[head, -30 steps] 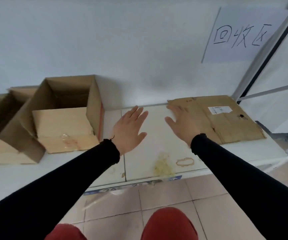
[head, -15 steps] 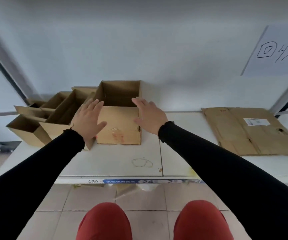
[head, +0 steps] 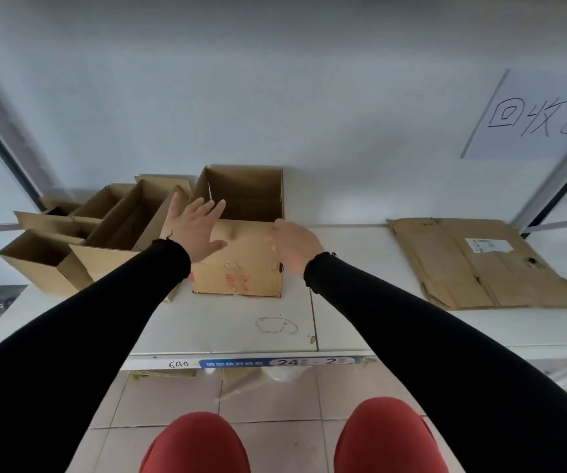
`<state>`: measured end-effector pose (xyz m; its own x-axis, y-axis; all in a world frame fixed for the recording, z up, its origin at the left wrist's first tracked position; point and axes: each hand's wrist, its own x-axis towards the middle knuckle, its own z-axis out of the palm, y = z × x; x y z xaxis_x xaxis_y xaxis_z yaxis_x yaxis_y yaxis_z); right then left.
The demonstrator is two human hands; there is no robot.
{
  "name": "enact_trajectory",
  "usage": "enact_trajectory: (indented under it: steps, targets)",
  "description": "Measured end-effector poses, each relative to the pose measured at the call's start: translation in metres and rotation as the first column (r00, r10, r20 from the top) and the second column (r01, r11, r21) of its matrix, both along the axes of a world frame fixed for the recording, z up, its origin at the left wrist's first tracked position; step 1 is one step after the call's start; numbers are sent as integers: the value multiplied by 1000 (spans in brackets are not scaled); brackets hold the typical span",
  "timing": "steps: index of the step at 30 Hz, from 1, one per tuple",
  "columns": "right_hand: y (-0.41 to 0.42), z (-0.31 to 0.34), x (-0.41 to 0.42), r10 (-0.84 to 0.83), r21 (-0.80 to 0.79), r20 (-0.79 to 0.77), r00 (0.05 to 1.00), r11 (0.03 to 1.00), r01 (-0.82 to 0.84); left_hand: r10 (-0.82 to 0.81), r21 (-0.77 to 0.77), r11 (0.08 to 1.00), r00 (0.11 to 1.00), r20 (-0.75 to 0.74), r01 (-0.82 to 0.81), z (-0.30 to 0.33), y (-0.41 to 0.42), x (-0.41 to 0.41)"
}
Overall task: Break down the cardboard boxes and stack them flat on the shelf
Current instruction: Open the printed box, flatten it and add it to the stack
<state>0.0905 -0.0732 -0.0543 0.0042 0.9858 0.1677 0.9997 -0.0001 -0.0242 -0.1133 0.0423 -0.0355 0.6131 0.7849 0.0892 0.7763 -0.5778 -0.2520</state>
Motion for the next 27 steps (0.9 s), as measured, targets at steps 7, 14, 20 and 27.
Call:
enact_trajectory:
  steps: [7, 14, 20, 27]
  targets:
    - [-54, 5, 35, 54, 135, -196, 979, 990, -27, 20, -346, 932, 936, 352, 111, 4, -24, 3]
    - [-88, 44, 74, 76, 450, -499, 863, 874, 183, 201, -398, 892, 599, 775, 215, 48, -58, 19]
    - [-112, 68, 70, 53, 156, -948, 312, 937, 314, 666, -721, 630, 276, 693, 289, 93, -72, 29]
    - [-121, 76, 66, 16, 20, -999, 46, 996, 88, 940, -896, 192, 187, 285, 400, 73, -125, 12]
